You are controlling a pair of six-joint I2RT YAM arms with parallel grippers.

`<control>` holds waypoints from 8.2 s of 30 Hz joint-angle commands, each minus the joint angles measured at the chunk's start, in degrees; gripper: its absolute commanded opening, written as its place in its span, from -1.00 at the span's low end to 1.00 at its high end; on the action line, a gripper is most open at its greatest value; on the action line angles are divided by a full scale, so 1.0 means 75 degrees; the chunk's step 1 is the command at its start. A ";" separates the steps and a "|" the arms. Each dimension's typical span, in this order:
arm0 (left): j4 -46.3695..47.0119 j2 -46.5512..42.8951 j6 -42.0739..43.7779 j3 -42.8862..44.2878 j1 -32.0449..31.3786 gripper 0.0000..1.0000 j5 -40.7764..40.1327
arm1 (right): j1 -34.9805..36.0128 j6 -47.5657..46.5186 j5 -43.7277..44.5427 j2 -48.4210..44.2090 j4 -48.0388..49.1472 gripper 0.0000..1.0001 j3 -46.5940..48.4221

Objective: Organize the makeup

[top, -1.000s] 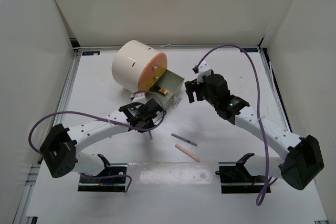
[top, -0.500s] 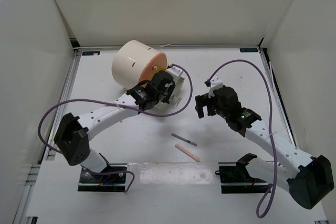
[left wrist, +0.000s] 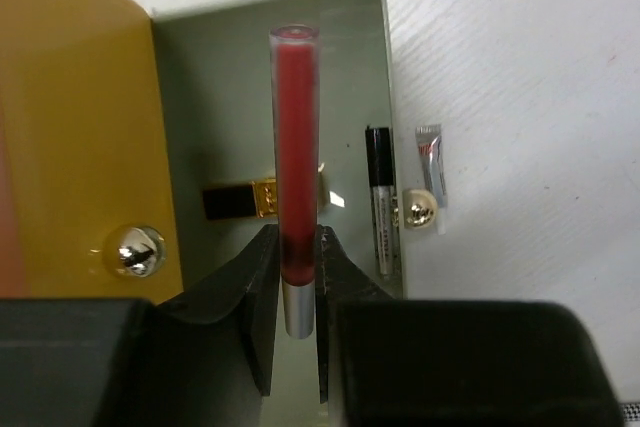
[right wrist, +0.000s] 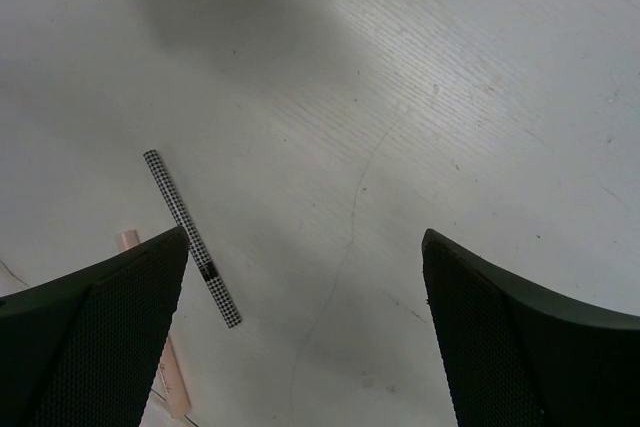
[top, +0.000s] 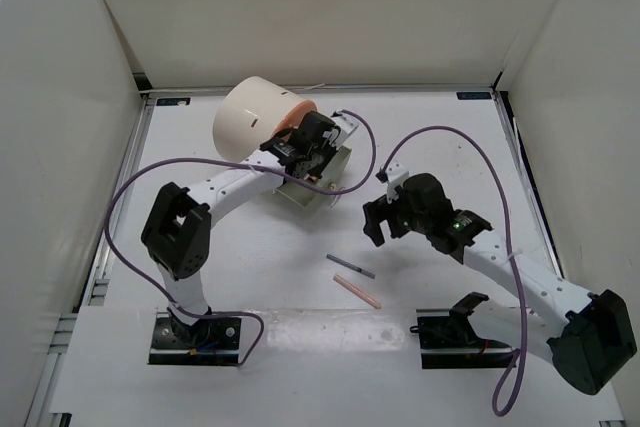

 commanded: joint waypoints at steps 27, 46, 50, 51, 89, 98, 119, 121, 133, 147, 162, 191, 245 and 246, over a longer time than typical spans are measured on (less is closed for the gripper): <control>-0.0872 -0.3254 -0.2319 -0.0477 0.0133 0.97 0.0255 | 0.2747 -0.0641 0.1365 0.2892 0.2541 0.10 -0.0826; -0.1669 -0.6538 -0.3727 -0.2611 0.0274 0.97 -0.0110 | 0.2678 -0.0148 0.3661 0.2273 0.2741 -1.00 -0.0618; -0.1762 -0.6772 -0.3587 -0.2834 0.0274 0.97 0.0079 | 0.2150 -0.0827 0.3640 0.1932 0.3020 -1.00 0.0074; -0.1762 -0.6912 -0.3621 -0.2985 0.0262 0.97 -0.0002 | 0.2033 -0.0921 0.3570 0.1932 0.3138 -1.00 0.0273; -0.2232 -0.6633 -0.3833 -0.3057 0.0251 0.97 0.0218 | 0.0813 0.4845 0.3944 0.4465 0.3104 -0.11 0.3428; -0.1388 -0.4947 -0.1879 -0.3549 -0.1878 0.97 0.2024 | -0.1808 0.4422 0.3220 0.2144 0.1148 0.42 0.2069; 0.0908 -0.1054 0.0093 -0.3338 -0.4741 0.92 0.0972 | -0.4929 0.3801 0.0945 0.0256 -0.0728 0.98 0.0896; 0.1096 -0.0868 0.0187 -0.3350 -0.4823 0.92 0.0865 | -0.4929 0.3790 0.0735 0.0209 -0.0728 0.98 0.0803; 0.1097 0.0305 0.0234 -0.3197 -0.4905 -0.01 0.0690 | -0.5245 0.3625 0.0757 -0.0294 -0.1010 0.98 0.0720; 0.2033 -0.1474 0.0420 -0.3069 -0.3478 -0.53 -0.1443 | -0.5129 0.3626 0.0312 -0.0107 -0.0331 0.98 0.0591; 0.2551 -0.1456 0.1148 -0.1630 0.0577 -0.36 0.1297 | -0.2304 0.3953 0.3100 0.1555 -0.0213 0.98 0.1142; 0.0254 -0.6184 -0.3783 -0.2974 -0.0031 0.97 -0.0600 | 0.0415 0.5031 0.3194 0.4978 0.2225 0.44 0.2325; -0.2114 -0.7570 -0.3410 -0.2729 -0.0019 0.97 -0.2018 | 0.1680 0.5362 0.6569 0.5472 0.0313 -0.99 0.3144; -0.2137 -0.7593 -0.3434 -0.2729 -0.0030 0.97 -0.2030 | 0.1704 0.4872 0.6615 0.5239 0.0396 -0.97 0.3239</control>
